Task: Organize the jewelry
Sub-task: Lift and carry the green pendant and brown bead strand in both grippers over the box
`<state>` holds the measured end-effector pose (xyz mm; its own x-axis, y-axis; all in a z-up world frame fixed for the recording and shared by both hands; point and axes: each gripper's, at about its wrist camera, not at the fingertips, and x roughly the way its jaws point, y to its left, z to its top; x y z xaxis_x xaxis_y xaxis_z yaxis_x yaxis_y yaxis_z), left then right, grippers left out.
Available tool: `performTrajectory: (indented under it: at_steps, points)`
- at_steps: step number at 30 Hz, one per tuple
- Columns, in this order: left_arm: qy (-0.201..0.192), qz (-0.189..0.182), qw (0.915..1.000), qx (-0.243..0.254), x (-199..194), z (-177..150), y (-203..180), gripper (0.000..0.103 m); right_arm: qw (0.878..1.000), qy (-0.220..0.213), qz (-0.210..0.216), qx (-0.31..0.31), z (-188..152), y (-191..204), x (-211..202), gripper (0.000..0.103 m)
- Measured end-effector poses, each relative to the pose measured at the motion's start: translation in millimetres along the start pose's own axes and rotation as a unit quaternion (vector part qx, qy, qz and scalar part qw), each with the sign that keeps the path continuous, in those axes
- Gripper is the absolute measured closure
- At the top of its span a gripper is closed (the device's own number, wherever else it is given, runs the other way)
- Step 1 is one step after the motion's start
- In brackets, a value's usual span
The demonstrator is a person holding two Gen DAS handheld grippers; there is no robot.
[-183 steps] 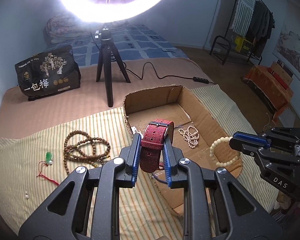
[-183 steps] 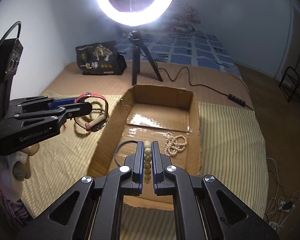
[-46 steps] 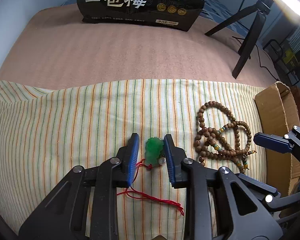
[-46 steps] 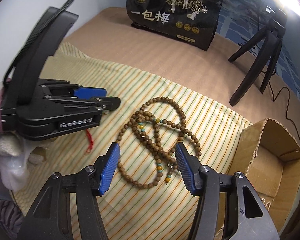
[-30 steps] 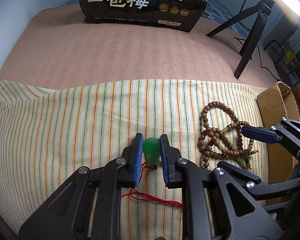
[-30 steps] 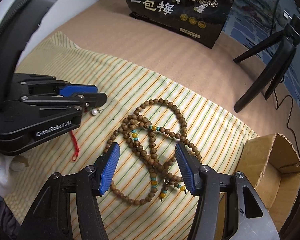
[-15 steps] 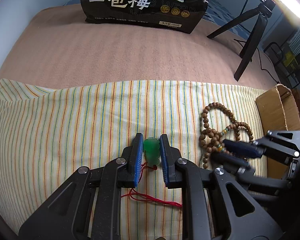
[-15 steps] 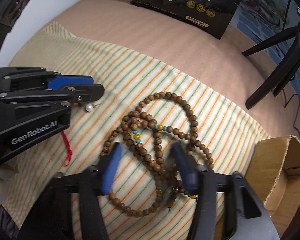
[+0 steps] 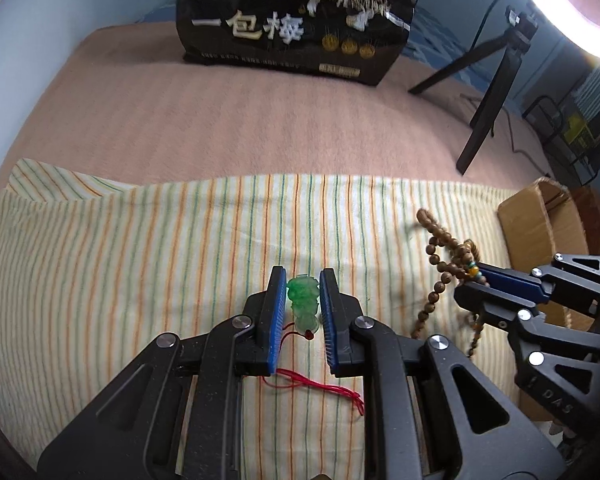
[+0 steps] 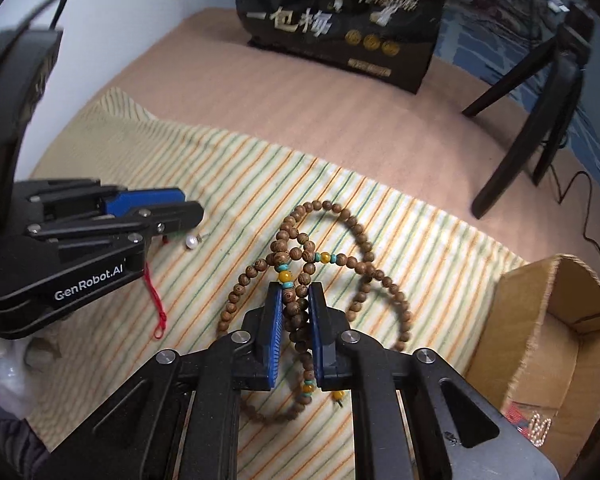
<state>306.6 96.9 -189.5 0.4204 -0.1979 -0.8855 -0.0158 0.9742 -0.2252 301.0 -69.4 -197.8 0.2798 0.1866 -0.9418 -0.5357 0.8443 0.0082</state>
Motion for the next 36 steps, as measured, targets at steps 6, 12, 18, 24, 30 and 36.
performTrajectory:
  at_steps: [6, 12, 18, 24, 30, 36]
  points:
    - [-0.026, -0.004, 0.9997, -0.003, -27.5, 0.2, -4.8, 0.087, 0.999, -0.032, 0.007, 0.008, 0.2, -0.2, -32.6, 0.092]
    - [-0.051, -0.012, 0.9986, 0.006, -59.0, -4.1, -14.6, 0.087, 0.998, -0.060, 0.013, 0.015, -9.7, 6.2, -62.7, 0.092]
    - [-0.075, -0.025, 0.9968, 0.013, -92.2, -12.5, -27.3, 0.087, 0.996, -0.086, 0.018, 0.020, -19.9, 8.7, -92.3, 0.092]
    - [-0.095, -0.043, 0.9942, 0.026, -119.3, -24.5, -47.3, 0.087, 0.993, -0.112, 0.021, 0.028, -37.5, 7.3, -124.8, 0.092]
    - [-0.117, -0.063, 0.9903, 0.039, -144.9, -34.4, -72.9, 0.087, 0.990, -0.136, 0.018, 0.040, -57.3, -3.3, -158.2, 0.092]
    - [-0.132, -0.091, 0.9856, 0.053, -162.3, -43.8, -103.0, 0.087, 0.986, -0.157, 0.008, 0.054, -77.7, -18.4, -190.0, 0.092]
